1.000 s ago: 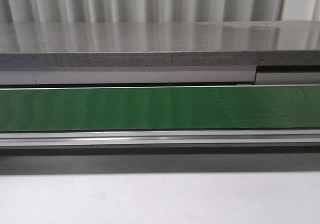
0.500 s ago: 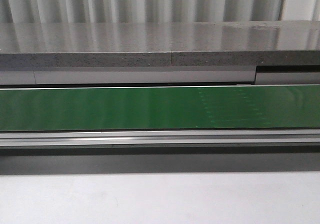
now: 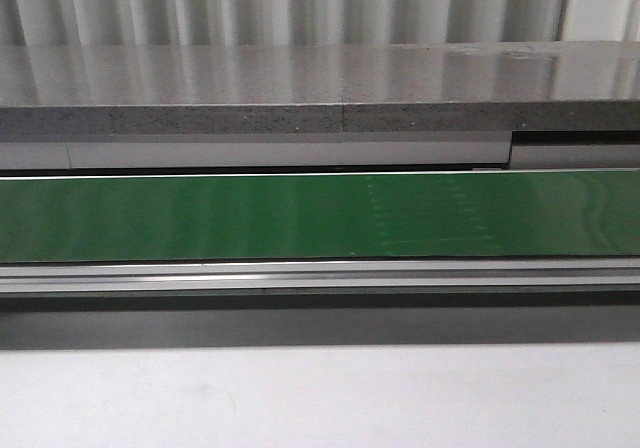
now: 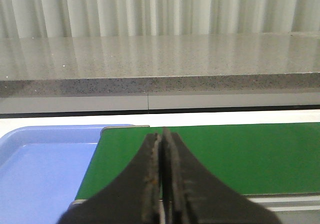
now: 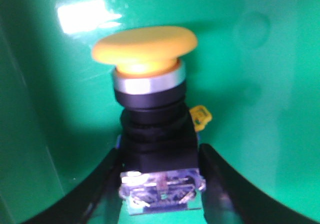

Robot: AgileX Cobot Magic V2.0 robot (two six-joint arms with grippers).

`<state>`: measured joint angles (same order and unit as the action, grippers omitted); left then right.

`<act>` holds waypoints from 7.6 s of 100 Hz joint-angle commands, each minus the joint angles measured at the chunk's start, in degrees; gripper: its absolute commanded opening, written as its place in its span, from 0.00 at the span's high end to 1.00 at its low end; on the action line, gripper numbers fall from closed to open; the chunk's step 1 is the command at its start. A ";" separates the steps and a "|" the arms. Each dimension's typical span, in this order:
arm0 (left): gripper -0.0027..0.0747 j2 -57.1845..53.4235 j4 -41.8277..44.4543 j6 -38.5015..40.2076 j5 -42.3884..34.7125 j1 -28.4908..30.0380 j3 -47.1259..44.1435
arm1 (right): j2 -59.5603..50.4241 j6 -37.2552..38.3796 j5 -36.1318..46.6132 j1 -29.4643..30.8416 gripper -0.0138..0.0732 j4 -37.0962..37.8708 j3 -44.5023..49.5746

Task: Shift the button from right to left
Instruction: 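Lift the button with the right gripper and set it on the belt, then withdraw the right gripper while the belt carries the button toward the left arm, then lower the left gripper onto the button on the belt and close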

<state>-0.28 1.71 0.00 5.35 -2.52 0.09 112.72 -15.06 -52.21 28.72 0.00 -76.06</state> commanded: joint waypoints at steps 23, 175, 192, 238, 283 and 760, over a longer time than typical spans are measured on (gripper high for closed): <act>0.99 -1.00 -0.43 0.00 -4.58 0.27 -1.37 | -9.17 -0.64 0.28 -0.10 0.67 -2.83 -1.79; 0.99 -1.00 -0.43 0.00 -4.58 0.27 -1.37 | -22.30 7.59 -1.93 -18.06 0.22 -8.83 4.97; 0.99 -1.00 -0.43 0.00 -4.58 0.27 -1.37 | -28.69 7.31 -2.16 -21.01 0.23 -8.79 5.14; 0.99 -1.00 -0.43 0.00 -4.58 0.27 -1.37 | -42.07 7.47 0.41 -25.87 0.91 -9.16 9.84; 0.99 -1.00 -0.43 0.00 -4.58 0.27 -1.37 | -66.37 7.40 12.82 -26.39 0.92 -9.20 28.16; 0.22 96.22 -10.39 15.90 52.71 -29.88 83.80 | -107.76 7.35 27.15 -26.39 0.92 -9.28 52.30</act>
<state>95.85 -7.13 15.19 57.50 -31.64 80.04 4.22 -7.16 -29.87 2.33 -8.87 -22.42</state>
